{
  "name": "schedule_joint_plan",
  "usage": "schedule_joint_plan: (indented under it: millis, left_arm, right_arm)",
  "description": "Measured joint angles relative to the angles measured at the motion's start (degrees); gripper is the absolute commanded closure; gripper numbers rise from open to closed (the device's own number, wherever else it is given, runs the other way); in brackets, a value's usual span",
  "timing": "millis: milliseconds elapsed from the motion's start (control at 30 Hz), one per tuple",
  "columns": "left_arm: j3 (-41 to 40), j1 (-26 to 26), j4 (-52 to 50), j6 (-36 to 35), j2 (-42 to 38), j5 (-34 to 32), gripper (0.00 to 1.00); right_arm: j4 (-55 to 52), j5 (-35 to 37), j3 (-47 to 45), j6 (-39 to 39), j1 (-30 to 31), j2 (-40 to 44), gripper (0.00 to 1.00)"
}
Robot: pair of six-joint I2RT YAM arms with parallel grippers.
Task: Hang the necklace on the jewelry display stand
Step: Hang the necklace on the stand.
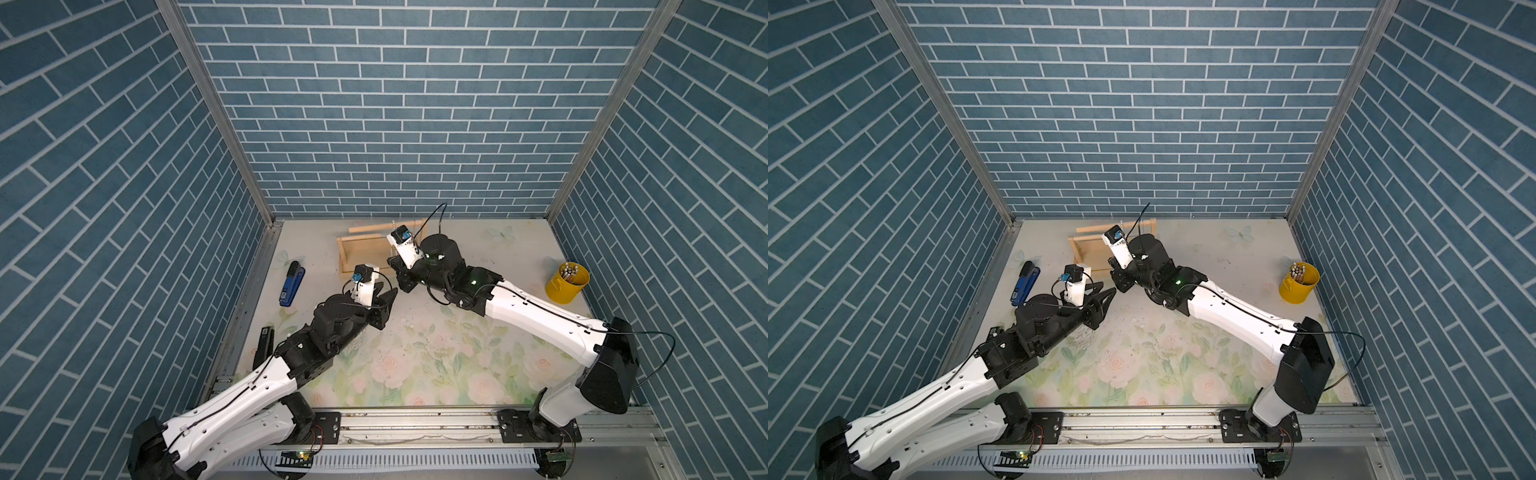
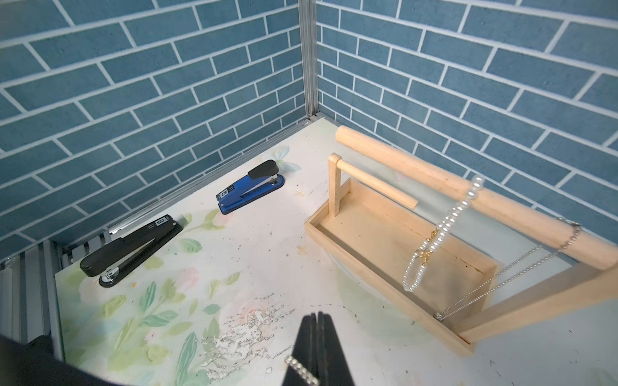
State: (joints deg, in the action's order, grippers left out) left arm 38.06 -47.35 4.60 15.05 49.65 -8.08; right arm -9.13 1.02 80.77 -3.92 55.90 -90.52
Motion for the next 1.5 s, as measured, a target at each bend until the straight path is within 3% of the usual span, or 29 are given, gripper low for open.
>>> schedule_joint_plan:
  millis: [100,267,567,800,933,1233,1500]
  left_arm:
    - [-0.02,0.79,1.88,0.76,0.63,-1.42,0.67]
    - [-0.11,4.22,4.83,1.97,0.81,-1.6,0.68]
    - [-2.71,12.63,8.61,3.93,4.72,6.54,0.77]
    - [-3.34,15.3,10.71,4.28,6.14,13.09,0.99]
    - [-4.02,15.85,11.32,4.17,4.83,15.32,0.96]
    - [-7.06,16.0,9.2,3.19,-1.77,16.98,0.67]
    - [-8.41,16.06,10.1,4.24,-3.98,21.16,0.63]
  right_arm:
    - [-2.64,2.12,2.4,0.98,1.75,-1.31,1.0]
    - [-5.44,4.52,4.68,1.46,3.65,-1.64,1.0]
    - [-6.84,6.03,7.15,1.46,5.2,-1.62,1.0]
    - [-7.28,6.86,7.23,1.44,5.62,-1.57,1.0]
    - [-7.43,7.85,7.23,1.42,5.6,-1.31,1.0]
    - [-9.46,9.53,8.55,1.4,5.6,-1.29,1.0]
    - [-10.16,9.53,9.79,1.22,5.6,-1.29,1.0]
